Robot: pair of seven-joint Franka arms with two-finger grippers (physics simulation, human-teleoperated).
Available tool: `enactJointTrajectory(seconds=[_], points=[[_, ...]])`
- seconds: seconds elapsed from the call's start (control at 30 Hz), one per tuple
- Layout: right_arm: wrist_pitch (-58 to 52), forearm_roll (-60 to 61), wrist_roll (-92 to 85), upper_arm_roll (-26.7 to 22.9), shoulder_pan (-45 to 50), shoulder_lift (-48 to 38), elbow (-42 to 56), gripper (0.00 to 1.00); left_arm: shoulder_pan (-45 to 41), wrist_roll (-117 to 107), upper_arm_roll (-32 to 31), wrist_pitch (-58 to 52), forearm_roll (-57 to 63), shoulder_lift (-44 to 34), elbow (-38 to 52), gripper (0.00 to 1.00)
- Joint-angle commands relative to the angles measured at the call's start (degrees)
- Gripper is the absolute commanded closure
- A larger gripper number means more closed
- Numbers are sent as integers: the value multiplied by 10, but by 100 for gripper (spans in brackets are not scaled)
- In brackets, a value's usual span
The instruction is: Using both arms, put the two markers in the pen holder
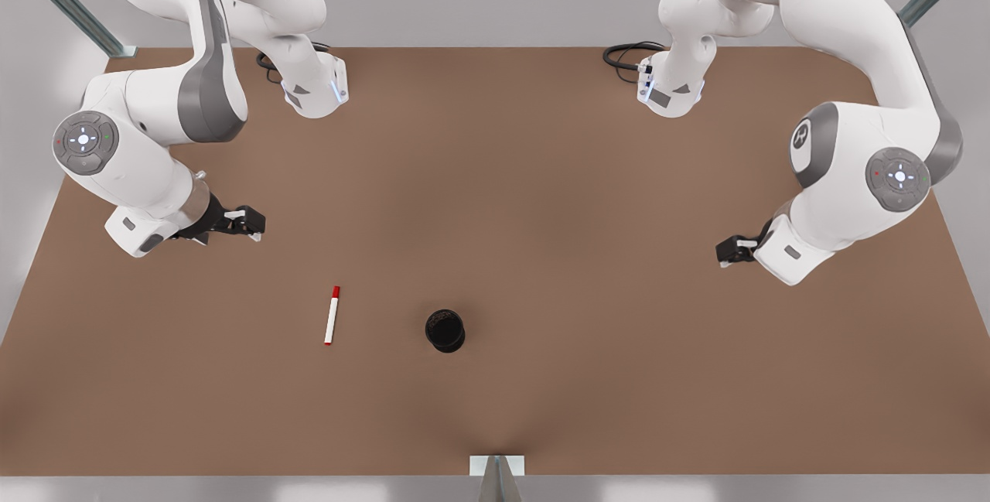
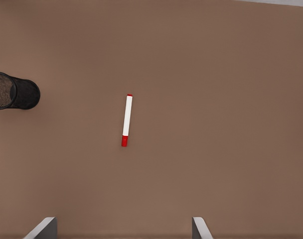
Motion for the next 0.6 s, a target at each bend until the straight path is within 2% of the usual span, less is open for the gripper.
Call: enactJointTrajectory(seconds=[0.0, 0.07, 0.13, 0.27, 0.4, 0.5, 0.57], points=[[-1, 0, 0, 0, 0, -1, 0, 0, 1, 115, 1, 11, 3, 0, 0, 0], [-1, 0, 0, 0, 0, -1, 0, 0, 25, 134, 3, 13, 3, 11, -1, 0], [3, -1, 4, 0, 0, 1, -1, 0, 96, 250, 3, 51, -7, 50, -21, 0], [79, -2, 1, 0, -7, 34, 0, 0, 183, 368, 3, 250, -9, 43, -198, 0], [140, -4, 4, 0, -5, 82, 0, 0, 226, 440, 9, 390, -3, 47, -315, 0], [177, -3, 4, 3, -3, 112, -7, 0, 234, 445, 12, 418, 44, 62, -323, 0], [217, -2, 8, 4, -2, 113, -48, 0, 247, 445, 12, 434, 74, 81, -323, 0]])
